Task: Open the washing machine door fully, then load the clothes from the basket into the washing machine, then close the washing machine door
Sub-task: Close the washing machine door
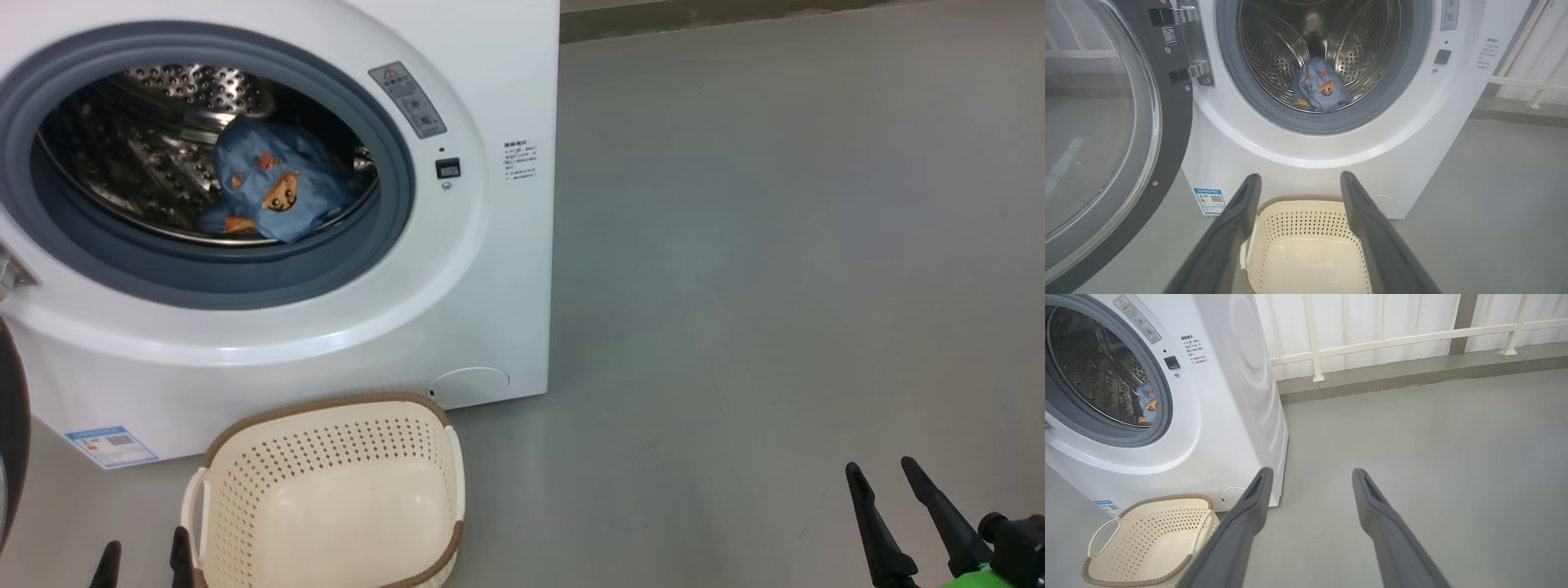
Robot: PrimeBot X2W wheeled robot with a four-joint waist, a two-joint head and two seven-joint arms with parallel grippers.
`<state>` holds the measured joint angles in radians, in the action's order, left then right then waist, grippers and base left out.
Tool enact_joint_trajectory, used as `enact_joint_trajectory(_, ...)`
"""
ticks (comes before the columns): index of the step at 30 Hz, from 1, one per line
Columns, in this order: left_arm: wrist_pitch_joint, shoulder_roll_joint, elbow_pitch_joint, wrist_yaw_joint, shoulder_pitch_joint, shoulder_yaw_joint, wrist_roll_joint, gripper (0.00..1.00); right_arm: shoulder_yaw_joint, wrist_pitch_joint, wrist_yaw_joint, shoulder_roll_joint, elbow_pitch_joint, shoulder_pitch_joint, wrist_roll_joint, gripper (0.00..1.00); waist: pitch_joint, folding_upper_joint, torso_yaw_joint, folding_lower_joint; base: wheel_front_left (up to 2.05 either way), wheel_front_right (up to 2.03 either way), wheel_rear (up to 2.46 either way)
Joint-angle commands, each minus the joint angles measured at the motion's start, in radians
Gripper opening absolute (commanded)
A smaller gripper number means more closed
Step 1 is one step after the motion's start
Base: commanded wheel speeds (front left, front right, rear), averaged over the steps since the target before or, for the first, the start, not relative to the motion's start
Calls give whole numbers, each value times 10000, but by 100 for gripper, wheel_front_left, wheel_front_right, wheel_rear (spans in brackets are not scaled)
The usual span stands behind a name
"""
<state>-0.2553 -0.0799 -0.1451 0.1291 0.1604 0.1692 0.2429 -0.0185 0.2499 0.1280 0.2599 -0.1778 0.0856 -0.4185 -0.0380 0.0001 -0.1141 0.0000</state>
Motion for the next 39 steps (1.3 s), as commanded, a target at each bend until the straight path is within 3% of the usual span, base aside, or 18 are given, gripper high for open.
enact_joint_trajectory(1, -65, -162, 287, 15, -241, 357, -67, 100, -146, 119, 27, 218, 235, -28, -40, 100, 0, -1, 7, 0, -38, 38, 0)
enact_joint_trajectory(11, -65, -150, 340, 15, -445, 232, -24, 100, -186, 119, 27, 197, 295, -115, -41, 100, -170, -1, 182, 0, -3, 3, 0)
enact_joint_trajectory(18, -65, -52, 365, 15, -625, 370, 73, 100, -294, 119, 27, 195, 310, -191, -17, 100, -338, -1, 777, 0, 0, 0, 0)
enact_joint_trajectory(39, -65, 288, 265, 15, -848, 533, 231, 100, -1839, 119, 27, 767, -57, -1753, -33, 100, -768, -1, 4314, 0, 0, 0, 0)
